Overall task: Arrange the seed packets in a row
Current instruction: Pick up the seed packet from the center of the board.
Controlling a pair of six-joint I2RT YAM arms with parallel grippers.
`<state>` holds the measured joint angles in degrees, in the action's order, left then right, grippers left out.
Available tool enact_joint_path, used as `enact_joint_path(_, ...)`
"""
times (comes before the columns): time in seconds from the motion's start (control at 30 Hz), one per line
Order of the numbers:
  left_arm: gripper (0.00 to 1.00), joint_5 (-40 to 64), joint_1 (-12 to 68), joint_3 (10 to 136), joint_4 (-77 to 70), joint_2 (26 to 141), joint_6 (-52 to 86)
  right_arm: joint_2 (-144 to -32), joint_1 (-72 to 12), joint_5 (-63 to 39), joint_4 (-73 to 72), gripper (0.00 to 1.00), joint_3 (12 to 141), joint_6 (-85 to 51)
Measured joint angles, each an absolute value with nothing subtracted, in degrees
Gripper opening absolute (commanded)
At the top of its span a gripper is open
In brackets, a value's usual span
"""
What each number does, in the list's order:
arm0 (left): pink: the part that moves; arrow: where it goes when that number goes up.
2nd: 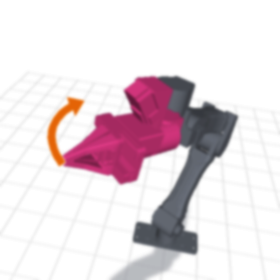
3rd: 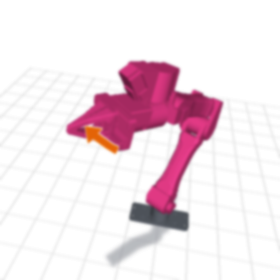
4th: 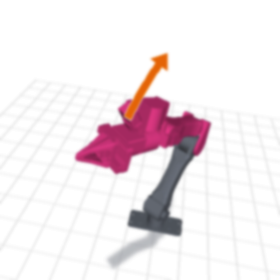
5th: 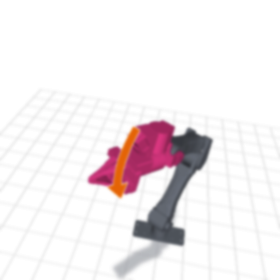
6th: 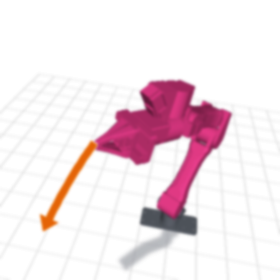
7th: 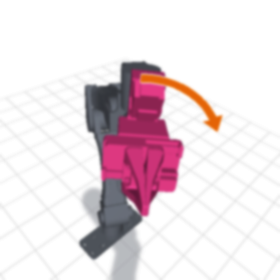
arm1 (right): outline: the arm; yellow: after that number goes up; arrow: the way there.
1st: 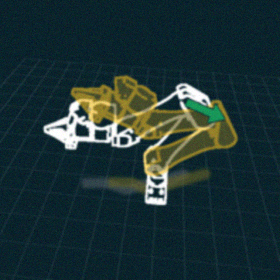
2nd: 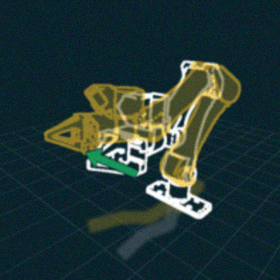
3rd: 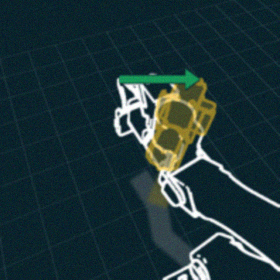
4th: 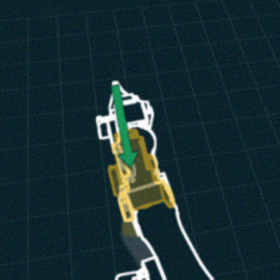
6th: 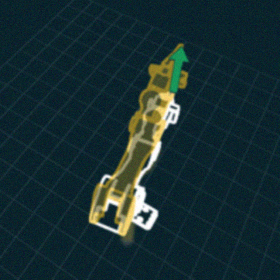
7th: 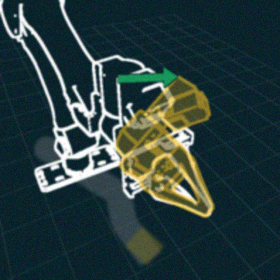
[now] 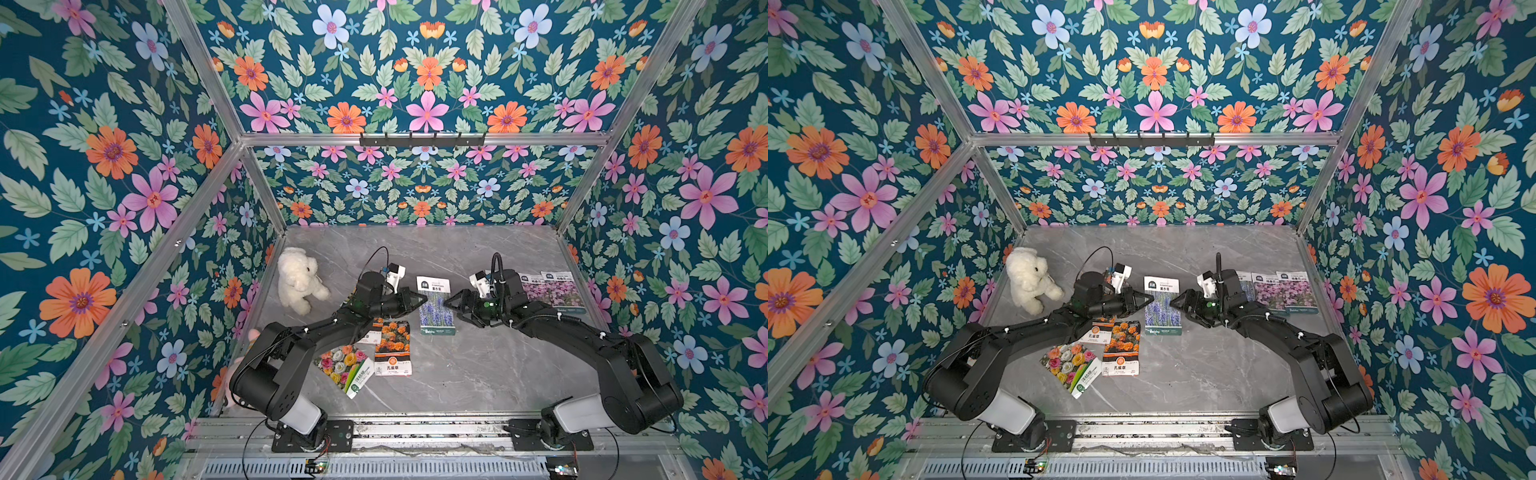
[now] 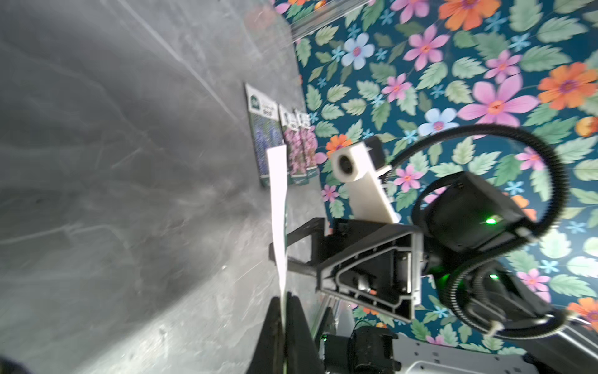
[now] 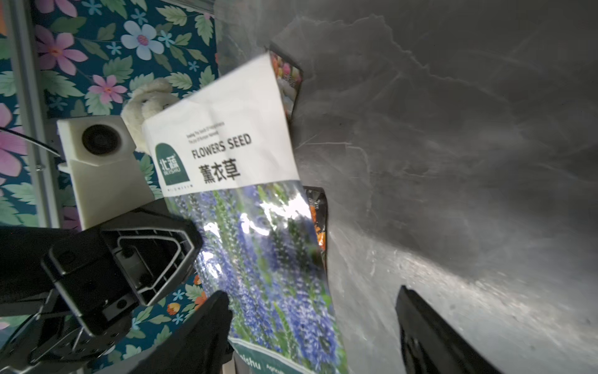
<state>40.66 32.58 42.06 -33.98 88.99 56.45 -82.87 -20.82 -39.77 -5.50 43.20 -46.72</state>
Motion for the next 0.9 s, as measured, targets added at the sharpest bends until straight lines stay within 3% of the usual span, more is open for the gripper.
enact_joint_path(0.2, 0.0, 42.24, 31.44, 43.44, -37.28, 90.13, 59.99, -82.59, -20.34, -45.56, -14.28, 0.51, 42.57, -49.74)
enact_joint_path(0.53, 0.0, 42.24, 30.39, 43.99, -35.97, 90.45, 60.01, -80.86, -18.9, -47.53, -19.51, 0.15, 40.69, -52.05)
enact_joint_path(0.63, 0.15, 42.11, 30.37, 44.38, -35.11, 90.35, 59.83, -80.44, -18.9, -46.92, -19.11, 0.06, 40.73, -51.64)
enact_joint_path(0.7, 0.31, 41.82, 30.24, 45.21, -32.75, 89.78, 58.92, -79.75, -18.9, -45.8, -17.32, 0.0, 41.39, -50.41)
enact_joint_path(0.77, 0.49, 40.77, 30.04, 46.44, -28.82, 88.95, 57.01, -78.94, -18.76, -44.27, -14.74, 0.0, 42.57, -48.66)
enact_joint_path(0.9, 0.7, 33.45, 29.47, 50.48, -15.73, 87.81, 50.85, -77.67, -18.06, -39.66, -8.05, 0.0, 45.45, -44.21)
